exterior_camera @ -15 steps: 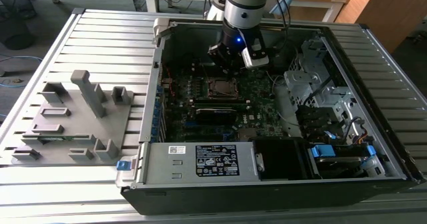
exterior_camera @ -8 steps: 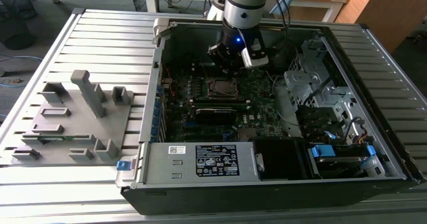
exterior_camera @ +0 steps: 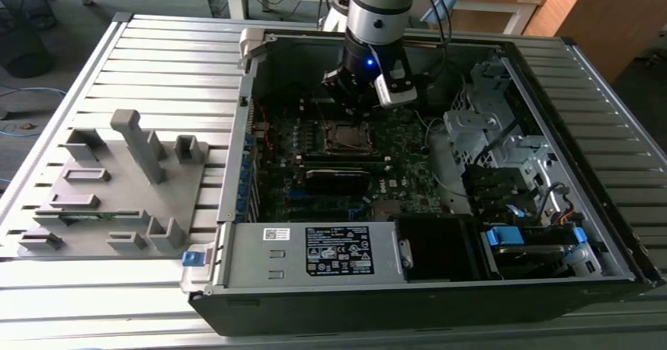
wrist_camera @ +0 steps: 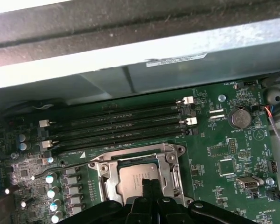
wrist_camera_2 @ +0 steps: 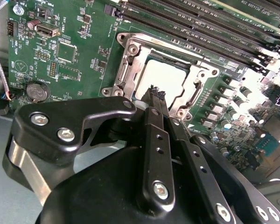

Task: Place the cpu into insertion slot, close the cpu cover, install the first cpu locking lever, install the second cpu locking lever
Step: 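Close the cpu cover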

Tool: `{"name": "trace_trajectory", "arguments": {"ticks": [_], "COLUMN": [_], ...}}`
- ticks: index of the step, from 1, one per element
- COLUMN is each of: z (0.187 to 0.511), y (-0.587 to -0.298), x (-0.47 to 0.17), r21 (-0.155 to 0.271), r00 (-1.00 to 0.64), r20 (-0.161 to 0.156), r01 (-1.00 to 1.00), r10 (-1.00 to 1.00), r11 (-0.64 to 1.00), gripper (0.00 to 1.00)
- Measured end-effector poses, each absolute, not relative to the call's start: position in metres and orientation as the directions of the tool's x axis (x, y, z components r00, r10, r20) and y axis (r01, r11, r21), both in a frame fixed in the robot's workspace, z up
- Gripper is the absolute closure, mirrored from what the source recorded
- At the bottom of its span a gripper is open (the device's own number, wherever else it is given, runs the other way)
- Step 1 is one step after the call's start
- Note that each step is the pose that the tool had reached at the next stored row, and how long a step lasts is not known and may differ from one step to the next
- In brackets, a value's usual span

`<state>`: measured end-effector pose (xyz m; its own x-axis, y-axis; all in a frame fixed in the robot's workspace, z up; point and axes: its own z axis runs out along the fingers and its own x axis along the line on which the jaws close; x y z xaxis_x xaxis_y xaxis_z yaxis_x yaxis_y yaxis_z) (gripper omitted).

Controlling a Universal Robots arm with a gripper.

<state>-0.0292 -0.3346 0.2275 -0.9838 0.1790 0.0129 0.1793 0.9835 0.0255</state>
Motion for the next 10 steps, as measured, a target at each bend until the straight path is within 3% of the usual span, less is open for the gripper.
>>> {"name": "trace_trajectory", "arguments": {"ticks": [10], "z": [0.2237], "y": [-0.3346], "x": [-0.031], "r21": [0.026], "r00": [-0.984], "r20": [0.013], "r01": [0.179], "r10": [0.179], "r11": [0.983], "gripper": [0.89]}}
